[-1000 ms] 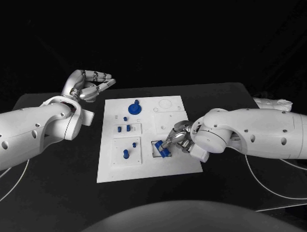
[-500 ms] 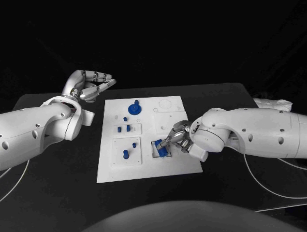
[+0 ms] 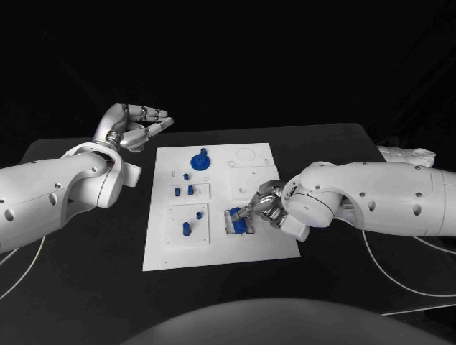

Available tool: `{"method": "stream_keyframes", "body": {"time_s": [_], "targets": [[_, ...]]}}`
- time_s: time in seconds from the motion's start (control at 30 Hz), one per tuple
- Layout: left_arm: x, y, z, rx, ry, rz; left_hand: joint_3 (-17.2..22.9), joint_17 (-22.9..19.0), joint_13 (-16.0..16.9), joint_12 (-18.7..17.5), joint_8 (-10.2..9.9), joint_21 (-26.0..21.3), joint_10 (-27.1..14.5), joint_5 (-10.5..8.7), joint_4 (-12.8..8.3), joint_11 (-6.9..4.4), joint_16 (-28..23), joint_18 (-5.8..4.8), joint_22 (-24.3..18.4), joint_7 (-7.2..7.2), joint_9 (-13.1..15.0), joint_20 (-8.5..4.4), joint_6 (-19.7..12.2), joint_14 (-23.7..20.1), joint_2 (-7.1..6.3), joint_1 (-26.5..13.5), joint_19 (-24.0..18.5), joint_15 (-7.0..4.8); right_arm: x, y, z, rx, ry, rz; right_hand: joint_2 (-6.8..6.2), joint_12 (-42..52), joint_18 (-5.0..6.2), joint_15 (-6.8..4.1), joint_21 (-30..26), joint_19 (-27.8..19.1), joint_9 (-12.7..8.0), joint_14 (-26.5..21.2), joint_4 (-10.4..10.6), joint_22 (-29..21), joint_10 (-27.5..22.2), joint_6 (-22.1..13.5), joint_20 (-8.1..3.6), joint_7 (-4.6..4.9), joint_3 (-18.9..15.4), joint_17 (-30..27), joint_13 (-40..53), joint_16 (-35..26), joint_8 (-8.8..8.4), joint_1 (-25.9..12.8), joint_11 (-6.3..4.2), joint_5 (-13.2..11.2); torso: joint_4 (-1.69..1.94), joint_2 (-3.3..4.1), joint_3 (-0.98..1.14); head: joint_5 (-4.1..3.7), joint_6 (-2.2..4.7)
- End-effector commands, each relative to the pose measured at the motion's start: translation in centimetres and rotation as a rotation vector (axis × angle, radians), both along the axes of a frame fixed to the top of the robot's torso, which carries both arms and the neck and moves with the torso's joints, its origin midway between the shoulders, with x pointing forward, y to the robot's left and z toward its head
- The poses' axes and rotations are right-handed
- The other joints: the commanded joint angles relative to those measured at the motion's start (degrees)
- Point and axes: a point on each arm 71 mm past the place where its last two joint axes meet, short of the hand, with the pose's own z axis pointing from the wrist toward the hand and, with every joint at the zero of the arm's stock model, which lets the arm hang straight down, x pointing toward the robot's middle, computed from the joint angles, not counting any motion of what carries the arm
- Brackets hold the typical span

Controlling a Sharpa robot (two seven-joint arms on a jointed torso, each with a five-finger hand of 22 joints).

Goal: Assemble the parts on the task board

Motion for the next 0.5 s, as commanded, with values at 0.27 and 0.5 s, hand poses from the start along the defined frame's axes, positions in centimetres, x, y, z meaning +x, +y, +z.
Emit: {"method": "stream_keyframes", "body": {"time_s": [0.27,0.5], "targets": [[-0.06,-0.29,0.04,-0.006,0.005,-0.019,-0.3,15.1,-0.1,-0.2,-0.3,-0.1,-0.2,-0.02,0.0,0.04,0.1,0.67,12.5,0.00,-0.1,0.21,0.3,6.0,0.50,0.0,0.9,0.15,-0.21,0.43,-0.09,0.007,0.011,0.028,-1.96,0.2,-0.39,0.49,0.3,6.1,-0.4,6.1,0.5,15.1,6.0,-1.2,0.33,0.39,-2.7,15.1,15.1,0.2,-1.34,-1.2,0.83,-2.4,0.06,-0.01,0.01,0.20,-0.06],[-0.06,-0.23,0.04,-0.006,0.005,-0.018,-0.3,15.1,-0.1,-0.2,-0.3,-0.1,-0.2,-0.02,0.0,0.04,0.1,0.67,12.5,0.00,-0.1,0.21,0.3,6.0,0.50,0.0,0.9,0.15,-0.19,0.56,-0.07,0.012,0.005,0.029,-2.56,0.2,-0.39,0.82,0.3,6.1,-0.6,6.1,1.3,15.1,6.0,-3.0,0.61,0.89,-4.4,15.1,15.1,0.2,-2.23,-1.9,1.25,-3.0,0.01,-0.02,0.02,0.27,-0.19]]}}
